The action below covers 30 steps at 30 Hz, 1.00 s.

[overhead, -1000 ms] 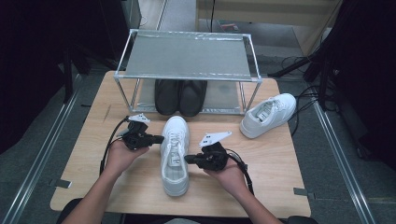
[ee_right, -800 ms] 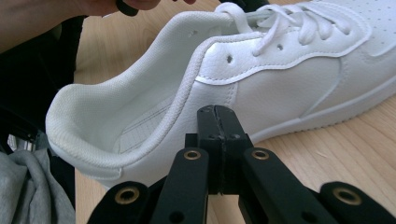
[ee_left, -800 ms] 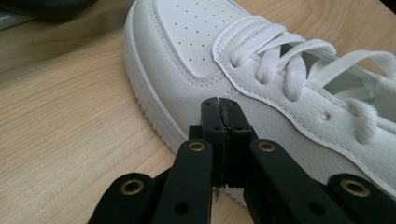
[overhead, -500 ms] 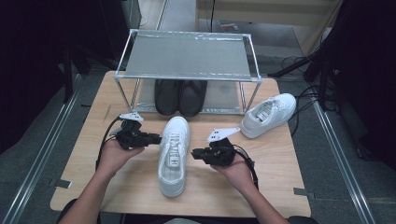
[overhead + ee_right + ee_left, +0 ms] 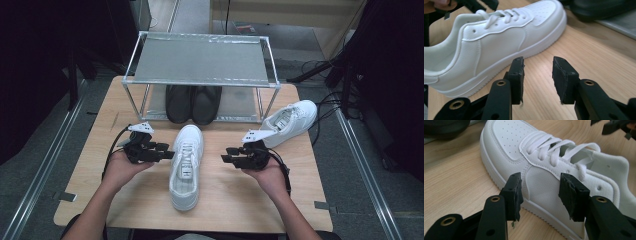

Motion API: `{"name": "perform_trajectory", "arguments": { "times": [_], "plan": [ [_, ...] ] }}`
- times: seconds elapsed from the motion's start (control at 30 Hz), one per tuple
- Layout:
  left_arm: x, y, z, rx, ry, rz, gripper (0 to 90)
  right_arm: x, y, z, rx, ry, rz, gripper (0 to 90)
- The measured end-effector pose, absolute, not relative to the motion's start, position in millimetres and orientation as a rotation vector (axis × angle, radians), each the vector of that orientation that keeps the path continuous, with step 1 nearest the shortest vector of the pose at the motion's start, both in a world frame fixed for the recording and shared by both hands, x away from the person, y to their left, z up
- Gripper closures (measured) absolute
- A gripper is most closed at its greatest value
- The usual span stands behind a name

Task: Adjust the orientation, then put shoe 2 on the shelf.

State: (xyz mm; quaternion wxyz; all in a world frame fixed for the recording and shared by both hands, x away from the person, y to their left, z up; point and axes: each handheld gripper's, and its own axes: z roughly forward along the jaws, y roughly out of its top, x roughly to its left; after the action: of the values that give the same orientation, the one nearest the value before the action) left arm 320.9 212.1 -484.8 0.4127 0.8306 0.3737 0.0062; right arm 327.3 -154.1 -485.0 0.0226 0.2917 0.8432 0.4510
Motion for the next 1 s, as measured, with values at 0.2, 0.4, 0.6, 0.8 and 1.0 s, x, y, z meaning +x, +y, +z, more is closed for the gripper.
{"name": "perform_trajectory", "arguments": {
  "times": [0.2,0.4,0.6,0.8,1.0],
  "plan": [
    [317,214,-484,2.087,0.941,0.025,50.1,338,-171,-479,0.966,2.563,1.391,60.3],
    [312,219,-486,2.084,0.954,0.03,47.6,349,-184,-475,1.011,2.528,1.386,59.2],
    [308,219,-486,2.09,0.952,0.032,46.8,360,-197,-473,1.056,2.506,1.371,59.1],
    [305,220,-486,2.093,0.95,0.027,46.4,371,-213,-471,1.104,2.476,1.35,59.3],
    [303,221,-486,2.094,0.953,0.03,46.3,381,-226,-467,1.13,2.444,1.327,59.2]
  ]
}}
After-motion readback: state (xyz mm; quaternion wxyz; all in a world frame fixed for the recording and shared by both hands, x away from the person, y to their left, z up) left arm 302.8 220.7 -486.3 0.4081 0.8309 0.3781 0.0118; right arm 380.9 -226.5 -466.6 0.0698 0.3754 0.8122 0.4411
